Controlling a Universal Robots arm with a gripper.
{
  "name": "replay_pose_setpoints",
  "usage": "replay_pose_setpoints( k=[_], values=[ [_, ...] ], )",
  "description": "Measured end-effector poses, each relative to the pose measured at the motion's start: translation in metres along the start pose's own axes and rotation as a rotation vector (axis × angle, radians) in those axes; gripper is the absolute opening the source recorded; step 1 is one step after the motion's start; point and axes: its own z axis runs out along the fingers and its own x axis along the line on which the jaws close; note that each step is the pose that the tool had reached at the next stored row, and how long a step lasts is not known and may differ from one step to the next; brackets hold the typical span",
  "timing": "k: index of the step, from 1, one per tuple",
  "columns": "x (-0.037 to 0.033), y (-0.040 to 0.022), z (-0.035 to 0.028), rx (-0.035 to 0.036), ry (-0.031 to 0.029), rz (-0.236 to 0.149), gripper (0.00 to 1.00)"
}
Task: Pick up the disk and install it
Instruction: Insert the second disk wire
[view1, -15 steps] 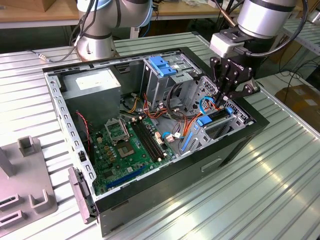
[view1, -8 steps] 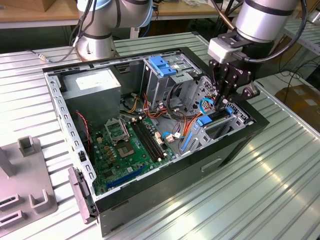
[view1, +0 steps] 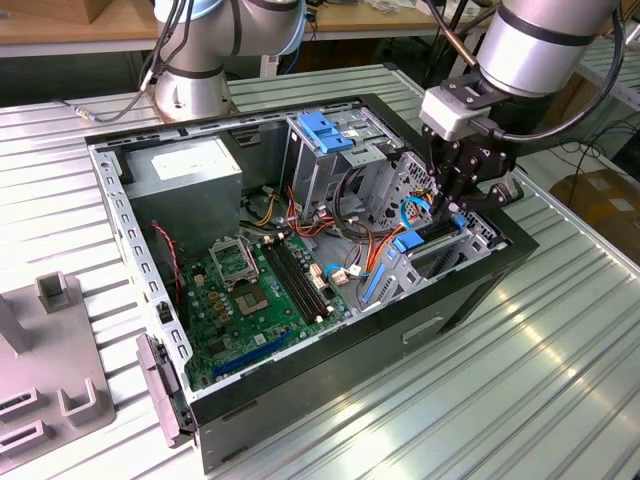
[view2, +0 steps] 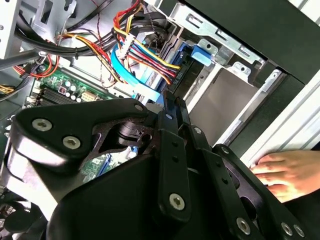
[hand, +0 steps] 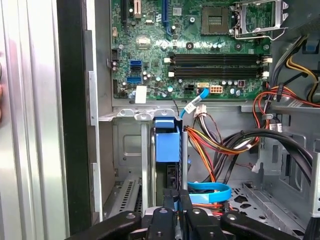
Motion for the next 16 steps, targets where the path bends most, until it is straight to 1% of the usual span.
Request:
replay_pose_setpoints(
  k=[3,5,7,8,10,16],
  values=[
    [0.0014,0.0019,0.0011,0.0052,-0.0090,-0.002,0.16],
    [0.0019,0.0034,0.0015,0.0092,-0.0175,-0.004,0.16],
    [0.0024,0.0041,0.0017,0.0135,-0.0245,-0.005,0.16],
    [0.0028,0.0045,0.0022,0.0163,-0.0293,-0.006,0.16],
    [0.0033,0.0048,0.0037,0.0204,-0.0333,-0.008,0.16],
    [0.0036,0.0055,0.0067,0.0215,-0.0336,-0.010,0.16]
  ],
)
